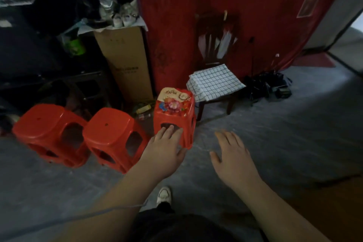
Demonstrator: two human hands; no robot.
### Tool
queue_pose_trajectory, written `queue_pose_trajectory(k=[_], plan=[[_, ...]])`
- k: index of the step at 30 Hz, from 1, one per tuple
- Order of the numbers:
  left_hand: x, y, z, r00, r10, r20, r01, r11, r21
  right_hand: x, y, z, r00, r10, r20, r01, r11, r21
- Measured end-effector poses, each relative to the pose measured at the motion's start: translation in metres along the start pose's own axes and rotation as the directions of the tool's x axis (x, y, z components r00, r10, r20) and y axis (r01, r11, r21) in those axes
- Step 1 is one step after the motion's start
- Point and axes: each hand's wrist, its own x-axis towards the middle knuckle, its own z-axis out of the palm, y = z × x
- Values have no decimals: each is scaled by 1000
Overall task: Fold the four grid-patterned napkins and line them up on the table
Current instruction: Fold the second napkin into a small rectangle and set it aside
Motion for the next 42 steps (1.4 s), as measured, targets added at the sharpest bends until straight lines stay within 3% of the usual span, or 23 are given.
queue_pose_trajectory(k=[6, 12, 19, 25, 28, 33, 42], plan=[[130, -11, -58, 980, 186, 66, -191, 978, 87, 90, -18, -28, 983, 177, -53, -175, 983, 48], [225, 44, -75, 918, 374, 130, -385, 920, 72, 120, 33, -56, 916, 387, -102, -372, 918, 139], [324, 146, -74, 826, 534, 181, -559, 818, 138, 155, 122, -85, 803, 562, -199, -505, 819, 274], [392, 274, -55, 724, 633, 276, -689, 689, 225, 176, 235, -120, 720, 650, -244, -562, 752, 345], [408, 348, -41, 634, 697, 336, -772, 601, 209, 159, 288, -139, 634, 722, -278, -627, 690, 362], [410, 470, -7, 427, 795, 431, -902, 405, 146, 98, 350, -153, 404, 878, -255, -747, 478, 461], [374, 640, 86, -37, 805, 592, -999, -7, -53, 14, 402, -134, -41, 991, -129, -813, 42, 580]])
